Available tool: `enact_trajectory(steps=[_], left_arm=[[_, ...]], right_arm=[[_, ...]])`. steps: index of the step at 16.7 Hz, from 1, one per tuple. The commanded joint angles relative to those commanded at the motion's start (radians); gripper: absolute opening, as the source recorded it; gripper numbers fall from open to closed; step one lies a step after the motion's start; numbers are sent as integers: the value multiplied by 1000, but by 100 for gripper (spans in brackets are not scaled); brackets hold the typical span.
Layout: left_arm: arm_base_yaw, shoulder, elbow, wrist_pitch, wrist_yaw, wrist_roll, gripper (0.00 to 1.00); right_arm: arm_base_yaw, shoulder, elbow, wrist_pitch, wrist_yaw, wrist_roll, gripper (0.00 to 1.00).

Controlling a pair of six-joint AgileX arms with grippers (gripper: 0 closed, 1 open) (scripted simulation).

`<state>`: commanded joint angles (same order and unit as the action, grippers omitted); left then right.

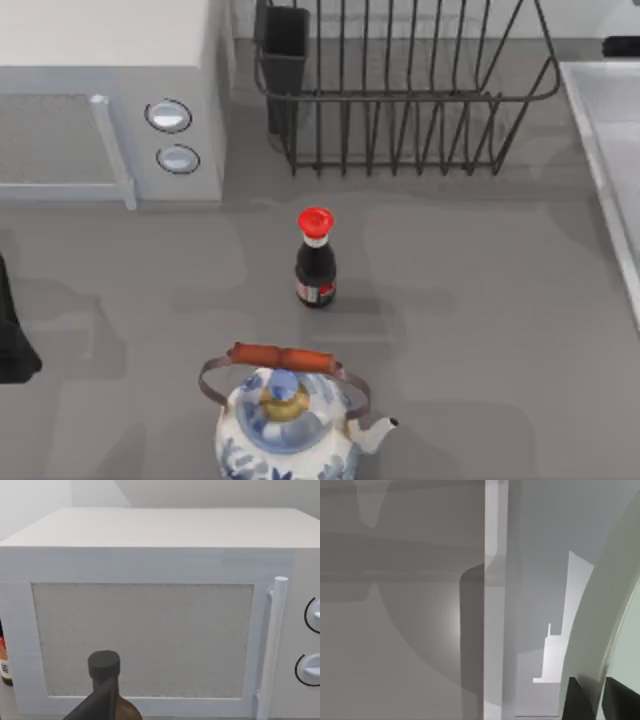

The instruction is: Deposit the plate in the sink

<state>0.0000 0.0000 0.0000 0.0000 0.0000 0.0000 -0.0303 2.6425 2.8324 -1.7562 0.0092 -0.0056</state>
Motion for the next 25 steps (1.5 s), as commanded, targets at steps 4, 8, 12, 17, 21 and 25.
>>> enact_trajectory(steps=[4, 8, 12, 17, 21, 25], left_arm=[[0, 0, 0, 0, 0, 0, 100], [0, 0, 0, 0, 0, 0, 100], [0, 0, 0, 0, 0, 0, 100], [0, 0, 0, 0, 0, 0, 100], [0, 0, 0, 0, 0, 0, 100], [0, 0, 0, 0, 0, 0, 100]], right_arm=[[-52, 66, 65, -1, 0, -52, 0], [-52, 66, 65, -1, 0, -52, 8], [-52, 66, 65, -1, 0, -52, 38], [-52, 66, 65, -1, 0, -52, 75], [-52, 66, 65, -1, 0, -52, 100], [-52, 66, 65, -1, 0, -52, 100]])
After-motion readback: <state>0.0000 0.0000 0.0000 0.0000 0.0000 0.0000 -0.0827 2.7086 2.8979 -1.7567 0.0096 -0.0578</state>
